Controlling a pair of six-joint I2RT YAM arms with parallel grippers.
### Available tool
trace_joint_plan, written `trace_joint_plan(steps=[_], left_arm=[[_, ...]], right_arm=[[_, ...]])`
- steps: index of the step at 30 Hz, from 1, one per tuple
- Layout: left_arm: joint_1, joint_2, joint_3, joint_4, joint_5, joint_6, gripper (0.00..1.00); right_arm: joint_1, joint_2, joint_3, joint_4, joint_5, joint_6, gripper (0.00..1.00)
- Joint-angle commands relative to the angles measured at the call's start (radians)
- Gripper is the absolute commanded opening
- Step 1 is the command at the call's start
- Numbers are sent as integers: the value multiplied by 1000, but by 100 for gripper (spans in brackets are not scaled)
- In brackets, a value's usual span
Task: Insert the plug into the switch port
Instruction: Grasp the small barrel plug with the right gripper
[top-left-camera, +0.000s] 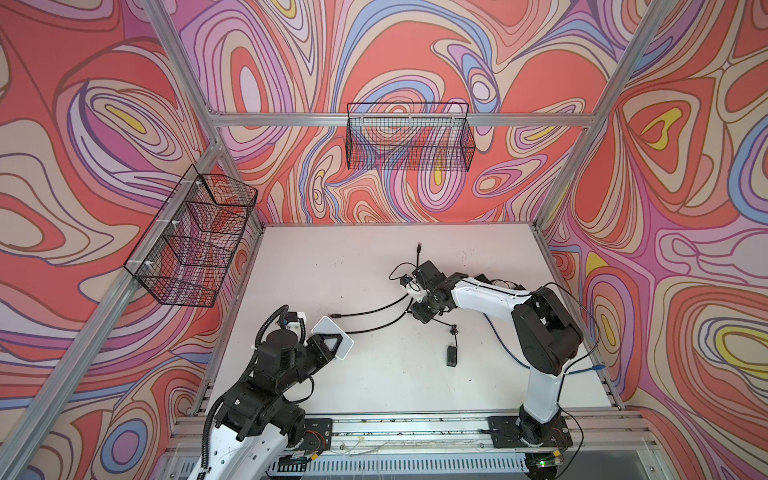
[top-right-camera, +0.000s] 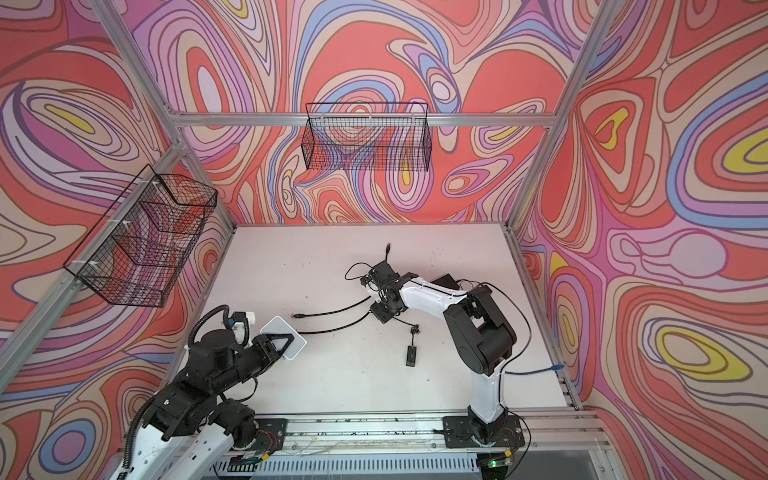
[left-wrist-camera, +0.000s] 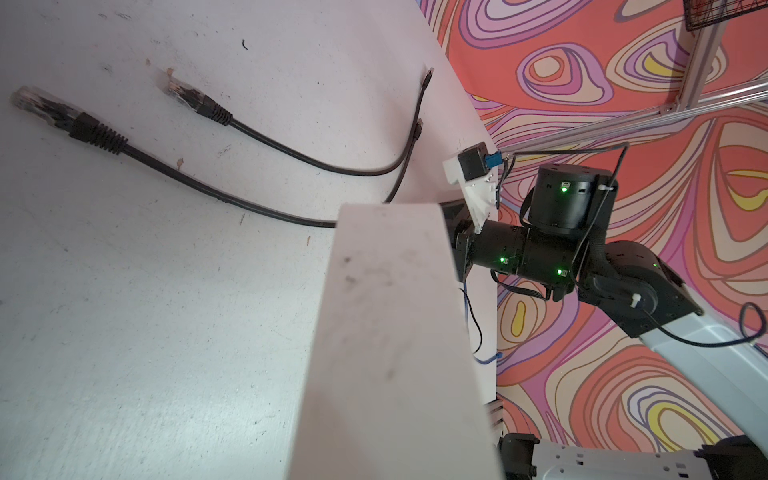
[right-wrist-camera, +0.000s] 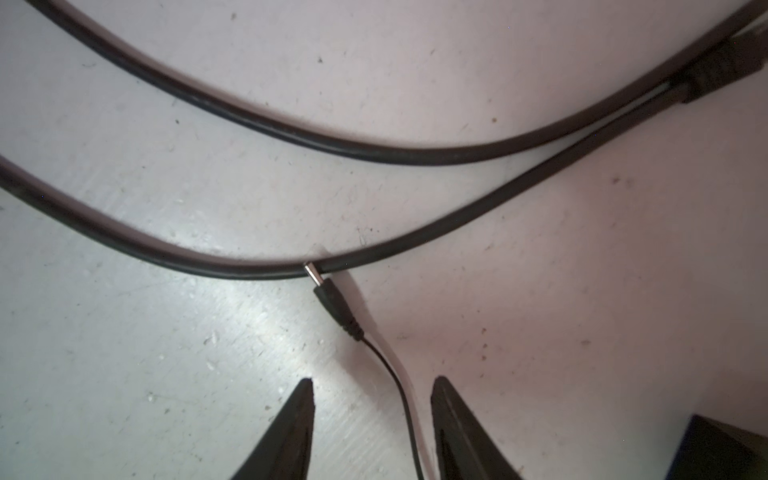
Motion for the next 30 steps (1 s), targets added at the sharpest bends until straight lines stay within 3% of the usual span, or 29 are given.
trace_joint_plan(steps=[1, 18, 30], left_arm=[[7, -14, 9, -6, -3, 12, 18], [8, -13, 18, -13, -8, 15, 18], [8, -6, 20, -10, -8, 15, 18]], right_arm=[[8, 46, 32, -22, 11, -34, 47], [9, 132, 84, -23, -10, -79, 40], [9, 158, 99, -33, -16, -83, 26]])
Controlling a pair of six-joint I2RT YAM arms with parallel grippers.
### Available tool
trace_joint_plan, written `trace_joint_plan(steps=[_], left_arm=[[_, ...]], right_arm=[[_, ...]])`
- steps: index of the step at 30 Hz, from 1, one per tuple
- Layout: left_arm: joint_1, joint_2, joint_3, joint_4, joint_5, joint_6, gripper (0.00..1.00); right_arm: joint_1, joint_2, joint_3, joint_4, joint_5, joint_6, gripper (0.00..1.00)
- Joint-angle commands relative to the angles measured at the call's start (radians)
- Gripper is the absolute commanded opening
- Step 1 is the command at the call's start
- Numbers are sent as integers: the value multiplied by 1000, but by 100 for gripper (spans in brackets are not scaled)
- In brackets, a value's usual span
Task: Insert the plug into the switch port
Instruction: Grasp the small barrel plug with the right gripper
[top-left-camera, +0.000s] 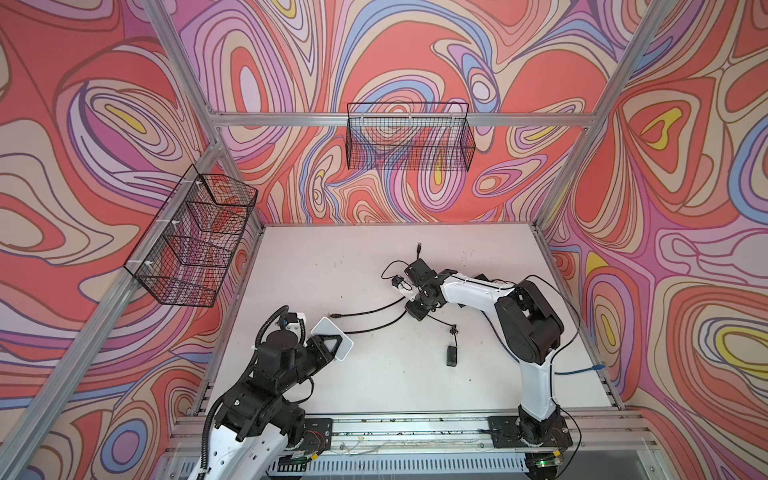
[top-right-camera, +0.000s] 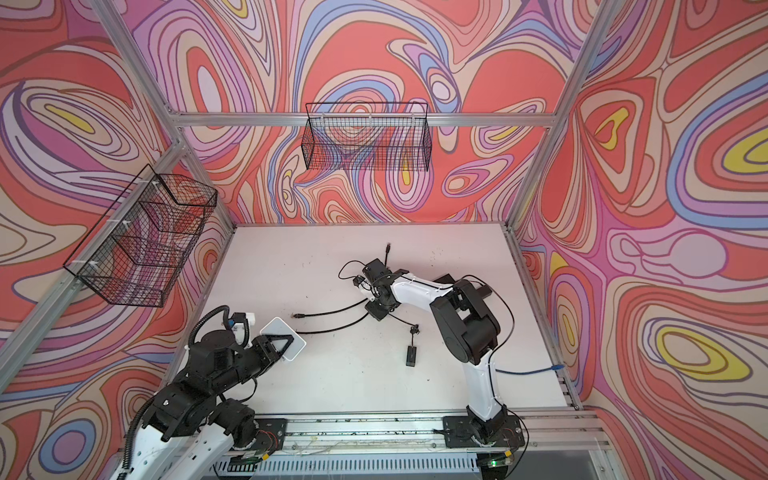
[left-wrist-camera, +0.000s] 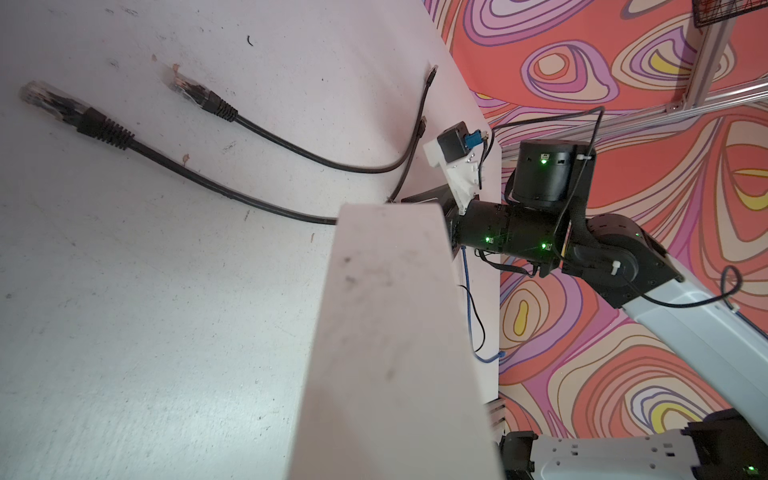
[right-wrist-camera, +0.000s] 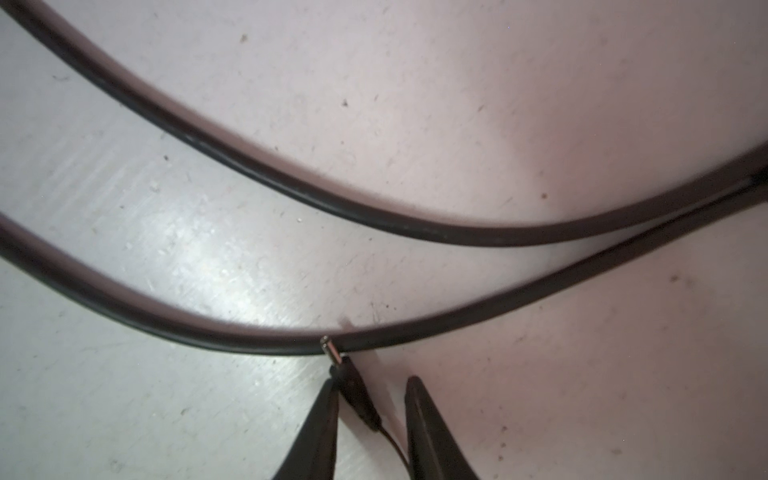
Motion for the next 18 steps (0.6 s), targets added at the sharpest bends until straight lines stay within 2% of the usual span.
trace_joint_plan(steps=[1, 4, 10, 18], left_arm=[[8, -4, 20, 5, -7, 15, 18], [8, -4, 20, 3, -6, 15, 18], [7, -5, 23, -2, -8, 17, 17], [7, -9, 18, 0, -6, 18, 17]], right_arm=[[6, 40, -6, -14, 1, -6, 25], [6, 44, -10, -11, -3, -5, 19], [6, 49, -23, 5, -23, -2, 0], [4, -54, -76, 114, -87, 42, 0]])
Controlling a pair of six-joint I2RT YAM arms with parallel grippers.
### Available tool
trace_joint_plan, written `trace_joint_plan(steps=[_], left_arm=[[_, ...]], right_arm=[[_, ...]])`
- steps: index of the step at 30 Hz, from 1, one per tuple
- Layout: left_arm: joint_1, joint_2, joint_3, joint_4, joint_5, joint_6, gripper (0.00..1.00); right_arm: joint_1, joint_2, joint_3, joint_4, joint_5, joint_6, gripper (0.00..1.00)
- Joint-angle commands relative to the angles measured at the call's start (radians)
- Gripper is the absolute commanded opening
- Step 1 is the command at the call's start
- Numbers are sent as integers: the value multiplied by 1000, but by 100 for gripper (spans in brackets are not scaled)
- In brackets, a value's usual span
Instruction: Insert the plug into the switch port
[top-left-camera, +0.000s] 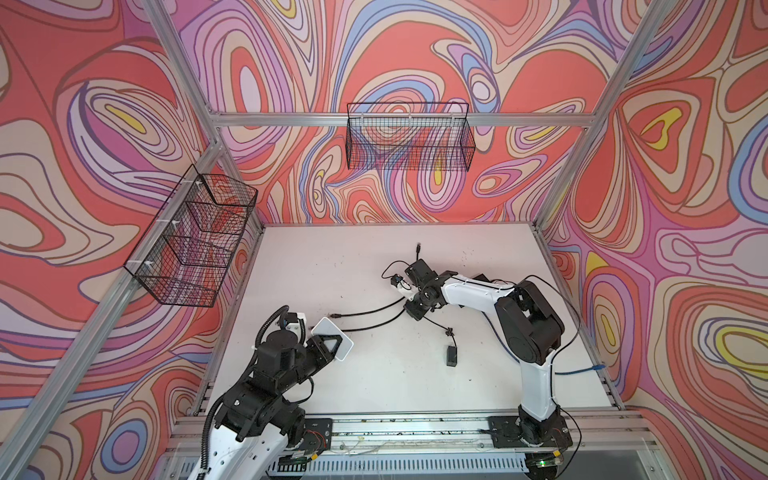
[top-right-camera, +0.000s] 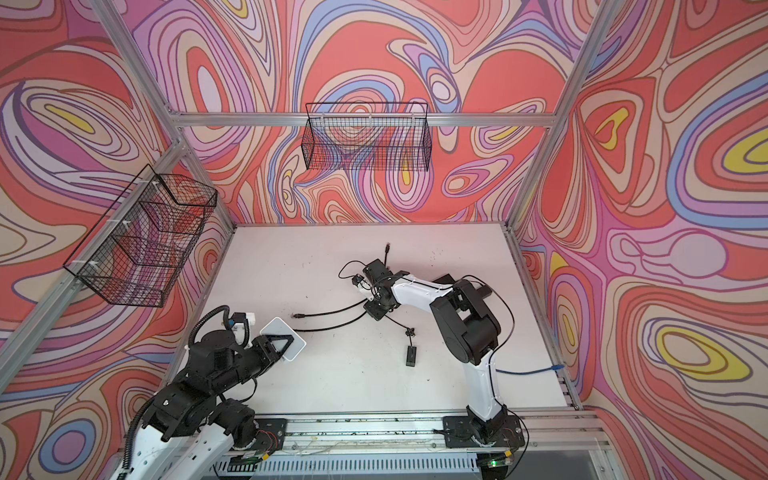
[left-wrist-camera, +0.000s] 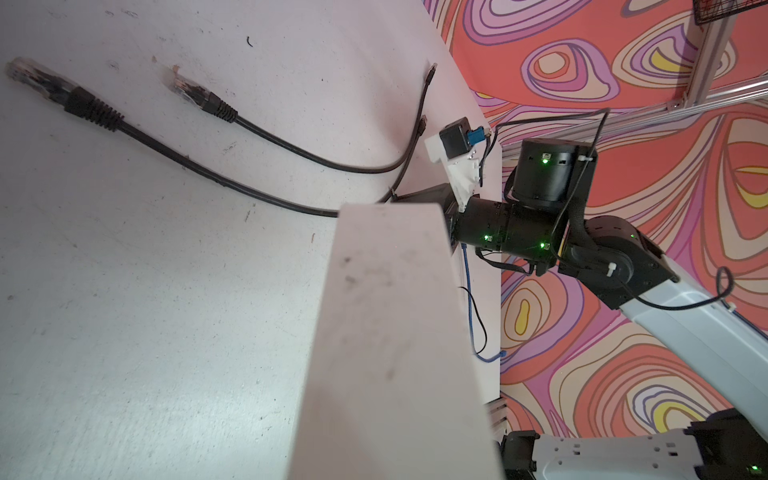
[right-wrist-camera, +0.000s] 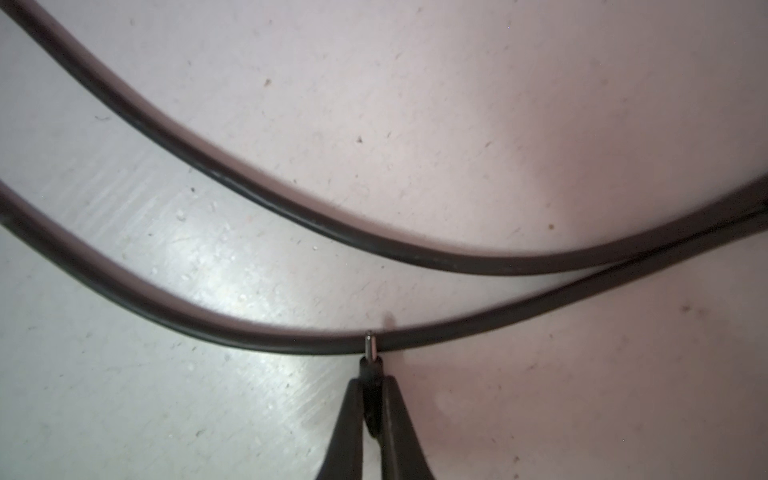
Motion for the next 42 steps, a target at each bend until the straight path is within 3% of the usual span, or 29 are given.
trace_joint_plan(steps=[1, 8, 13, 22, 33, 42], left_arm=[[7, -7, 18, 4, -4, 9, 17], [8, 28, 16, 82, 28, 10, 17], [8, 92, -22, 280, 95, 5, 16], [7, 285, -29, 559, 185, -34, 16], [7, 498, 28, 672, 298, 17, 15], [8, 558, 32, 731, 334, 19, 15]], right_arm=[[4, -65, -45, 42, -53, 38, 0], [5, -219, -104, 42, -160, 152, 0], [35, -374, -214, 136, -288, 375, 0], [186, -542, -347, 269, -292, 616, 0], [244, -602, -381, 289, -258, 662, 0], [245, -592, -380, 308, -272, 676, 0]])
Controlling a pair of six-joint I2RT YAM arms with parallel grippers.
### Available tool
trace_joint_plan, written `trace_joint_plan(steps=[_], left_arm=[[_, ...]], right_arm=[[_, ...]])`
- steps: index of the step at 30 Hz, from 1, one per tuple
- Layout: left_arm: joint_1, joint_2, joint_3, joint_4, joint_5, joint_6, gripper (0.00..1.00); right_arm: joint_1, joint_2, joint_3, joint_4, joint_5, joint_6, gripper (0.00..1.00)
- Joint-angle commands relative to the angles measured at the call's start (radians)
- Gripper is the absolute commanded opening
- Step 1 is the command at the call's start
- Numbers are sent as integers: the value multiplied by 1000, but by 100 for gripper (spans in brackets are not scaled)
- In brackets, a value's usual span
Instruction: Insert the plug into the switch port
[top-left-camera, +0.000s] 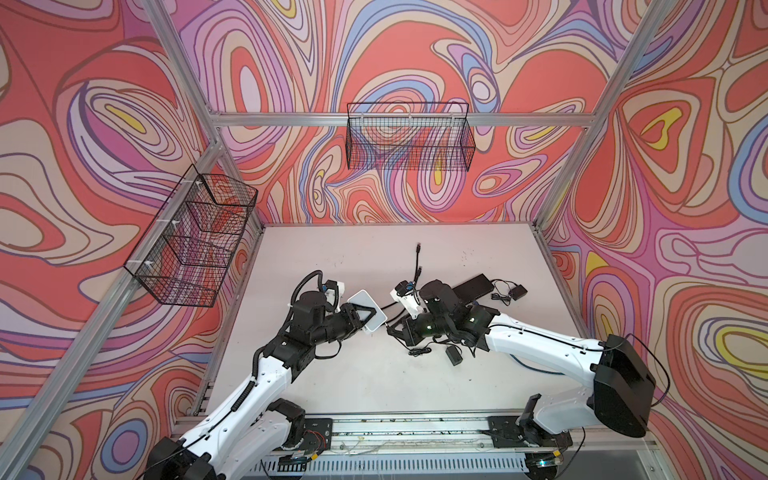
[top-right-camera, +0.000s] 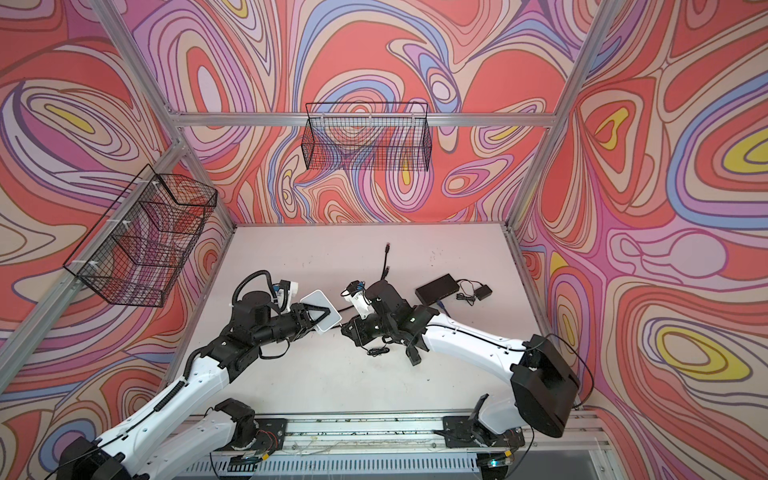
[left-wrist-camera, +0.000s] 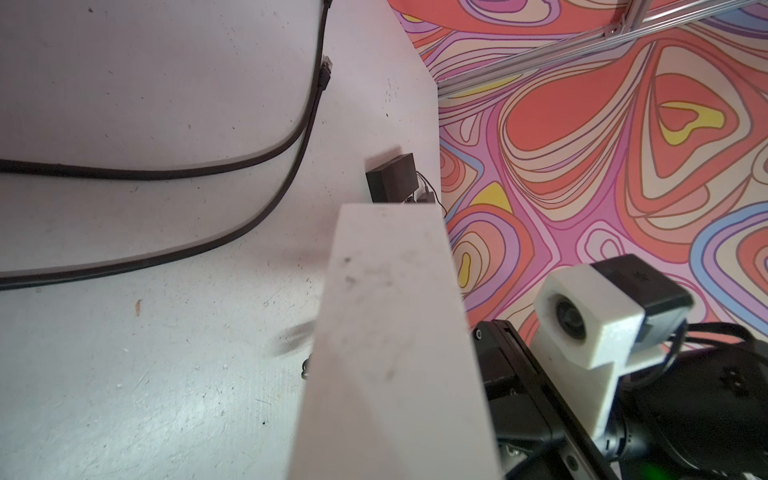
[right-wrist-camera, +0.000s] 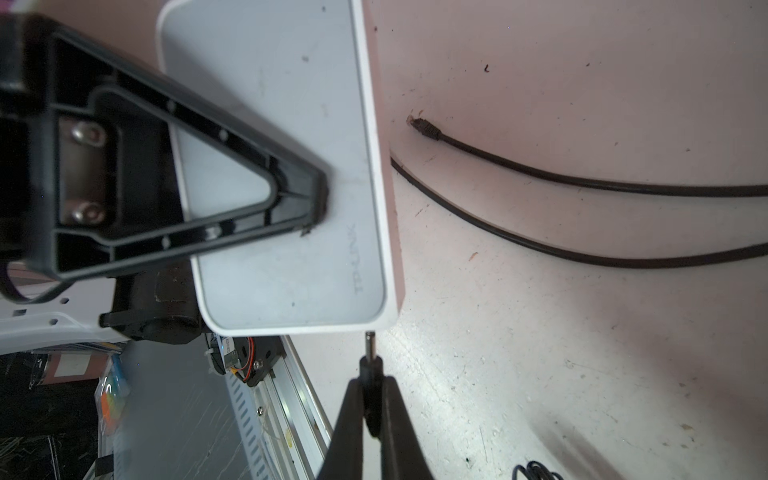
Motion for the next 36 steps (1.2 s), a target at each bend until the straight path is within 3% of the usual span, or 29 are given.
trace_joint_plan(steps=[1, 36], left_arm=[[8, 7, 36, 80, 31, 14, 15], [7, 37, -7, 128, 44, 11, 15]], right_arm=[[8, -10, -4, 24, -2, 16, 0], [19, -1, 12, 39, -11, 26, 0]])
